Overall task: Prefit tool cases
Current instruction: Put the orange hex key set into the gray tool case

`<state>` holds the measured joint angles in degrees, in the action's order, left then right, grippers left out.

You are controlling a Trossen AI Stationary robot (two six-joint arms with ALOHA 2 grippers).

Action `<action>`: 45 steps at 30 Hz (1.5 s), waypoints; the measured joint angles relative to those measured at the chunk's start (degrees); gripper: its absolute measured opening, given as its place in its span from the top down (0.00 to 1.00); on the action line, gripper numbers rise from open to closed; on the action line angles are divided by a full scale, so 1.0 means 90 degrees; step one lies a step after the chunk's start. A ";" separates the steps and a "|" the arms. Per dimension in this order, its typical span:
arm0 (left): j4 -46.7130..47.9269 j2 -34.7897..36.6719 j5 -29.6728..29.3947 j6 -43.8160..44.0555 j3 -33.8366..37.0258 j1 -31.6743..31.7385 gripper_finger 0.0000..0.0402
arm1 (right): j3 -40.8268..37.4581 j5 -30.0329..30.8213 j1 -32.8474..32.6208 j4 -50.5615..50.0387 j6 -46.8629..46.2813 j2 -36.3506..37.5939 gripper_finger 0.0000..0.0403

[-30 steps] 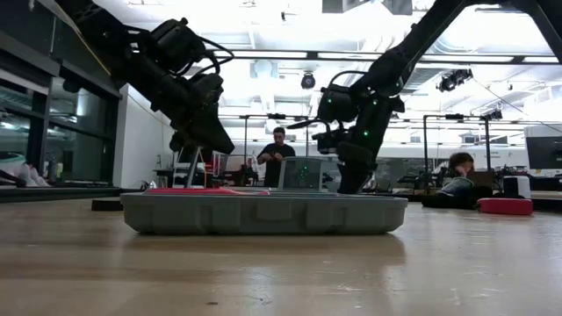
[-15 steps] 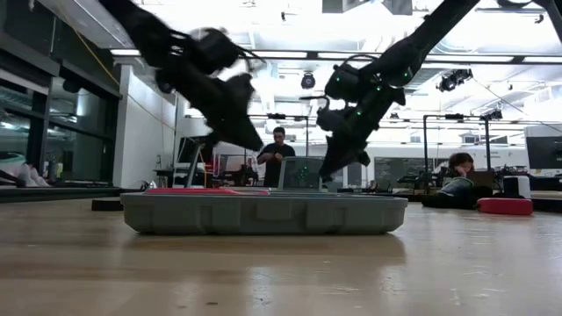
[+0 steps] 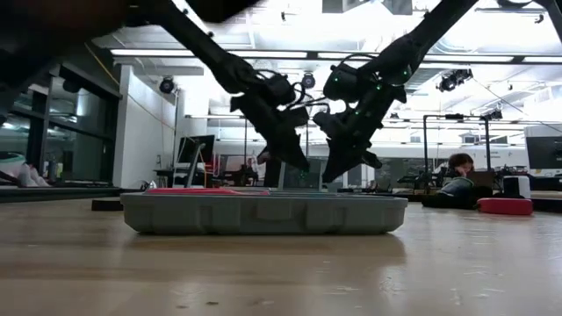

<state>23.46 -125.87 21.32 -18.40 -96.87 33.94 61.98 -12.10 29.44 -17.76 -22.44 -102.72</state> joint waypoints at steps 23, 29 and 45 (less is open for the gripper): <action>0.1413 -0.0628 0.1072 -0.0837 -0.0611 0.0391 0.93 | -0.0910 0.1510 -0.1391 -0.0549 -0.1229 0.1683 1.00; 0.1183 -0.0628 0.0739 -0.0710 -0.0611 0.0269 0.98 | -0.2086 0.1623 -0.1038 -0.0190 -0.1798 0.3107 1.00; 0.1359 -0.0616 0.0362 0.0701 -0.0788 -0.0005 1.00 | -0.2800 0.0992 -0.0517 0.0188 -0.1280 0.4214 1.00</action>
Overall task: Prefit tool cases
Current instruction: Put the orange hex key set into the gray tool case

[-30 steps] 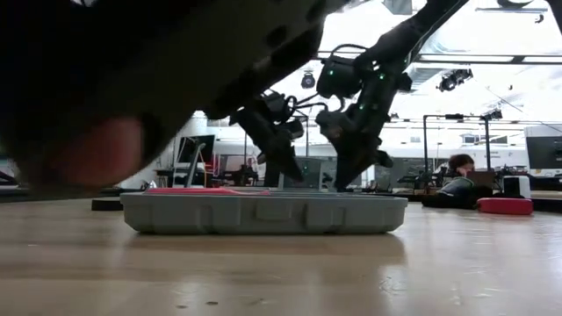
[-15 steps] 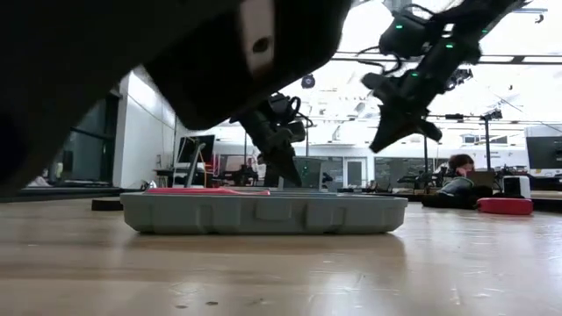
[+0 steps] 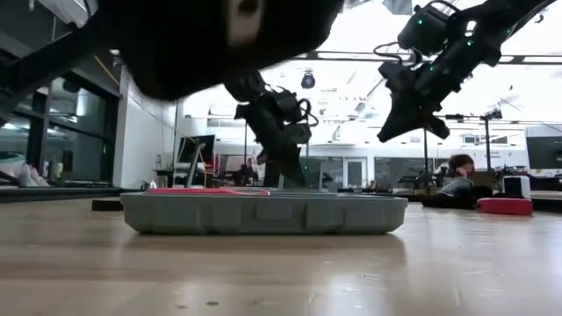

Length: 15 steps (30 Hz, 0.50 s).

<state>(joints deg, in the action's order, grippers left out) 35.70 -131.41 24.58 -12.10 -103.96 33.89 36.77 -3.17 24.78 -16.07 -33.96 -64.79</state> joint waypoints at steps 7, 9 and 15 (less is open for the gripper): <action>0.0406 0.0024 -0.0079 -0.0264 -0.0922 -0.0159 1.00 | 0.0000 -0.0729 0.0284 -0.0010 0.0343 -0.0002 1.00; 0.0365 0.0024 0.0082 -0.0531 -0.1134 -0.0163 1.00 | 0.0000 -0.0726 0.0355 0.0032 0.0329 -0.0002 1.00; 0.1030 -0.0274 0.0472 -0.0830 -0.1459 0.0106 1.00 | 0.0000 -0.0139 0.0534 0.0347 -0.0139 -0.0002 1.00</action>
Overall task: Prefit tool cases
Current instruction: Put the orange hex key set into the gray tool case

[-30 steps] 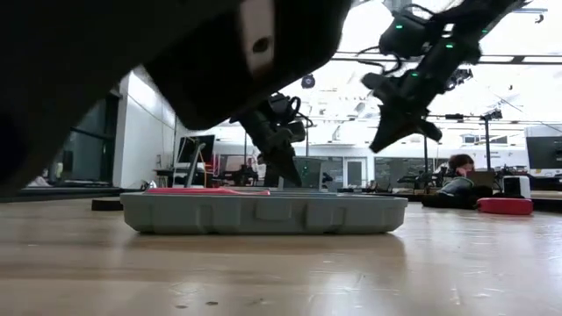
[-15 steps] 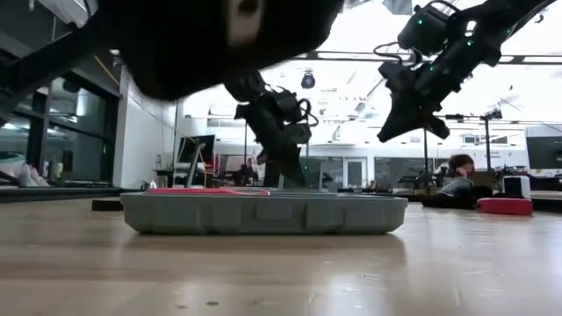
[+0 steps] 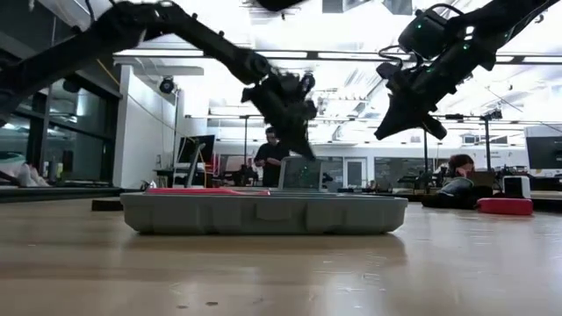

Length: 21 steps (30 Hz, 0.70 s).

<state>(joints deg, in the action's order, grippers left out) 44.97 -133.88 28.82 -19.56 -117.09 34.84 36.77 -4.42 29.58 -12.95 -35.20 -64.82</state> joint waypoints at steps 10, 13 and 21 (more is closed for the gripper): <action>0.0796 -0.0297 -0.0749 -0.0606 -0.0171 0.0120 1.00 | 0.0000 0.0277 0.0087 0.0265 -0.0369 0.0000 1.00; 0.0598 -0.0309 -0.0770 -0.0618 -0.0149 0.0099 1.00 | 0.0000 0.0277 0.0087 0.0227 -0.0293 -0.0005 1.00; 0.0072 -0.0341 -0.0171 -0.0228 -0.0166 -0.0231 1.00 | -0.0002 0.0299 0.0068 0.0219 -0.0190 -0.0203 1.00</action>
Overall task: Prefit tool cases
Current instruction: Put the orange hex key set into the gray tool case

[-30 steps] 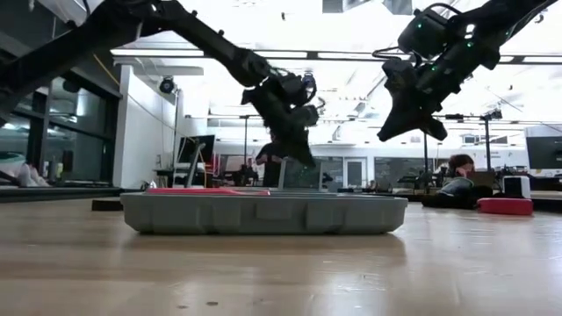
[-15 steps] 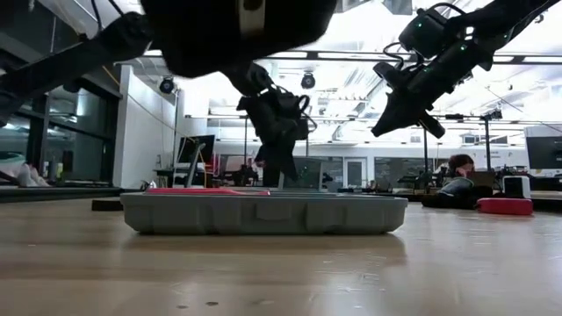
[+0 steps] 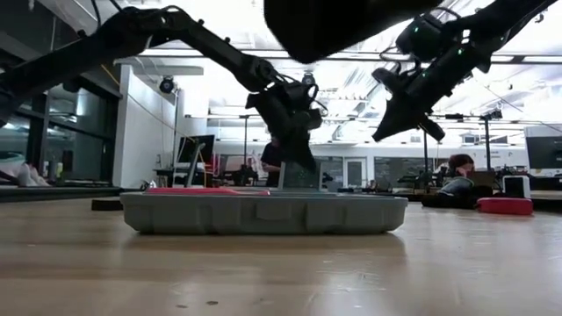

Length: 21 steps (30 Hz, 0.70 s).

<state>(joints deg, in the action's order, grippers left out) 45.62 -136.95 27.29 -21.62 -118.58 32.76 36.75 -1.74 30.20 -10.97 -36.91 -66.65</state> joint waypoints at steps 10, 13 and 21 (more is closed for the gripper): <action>0.0642 -0.0029 -0.0597 0.0482 -0.0105 -0.0020 1.00 | 0.0000 -0.0148 -0.0319 0.0071 -0.0014 -0.0602 1.00; 0.1332 0.0023 -0.0265 0.0581 -0.0105 0.0103 1.00 | 0.0000 -0.0198 -0.0382 0.0222 -0.0162 -0.0836 1.00; 0.2160 0.1051 0.0467 -0.0132 0.0486 0.0297 1.00 | 0.0506 -0.0739 -0.0064 0.1147 -0.0161 -0.2289 1.00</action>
<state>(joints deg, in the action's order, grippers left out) 65.05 -127.49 31.49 -22.81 -114.20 35.44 41.31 -8.39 29.62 -0.65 -38.36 -87.25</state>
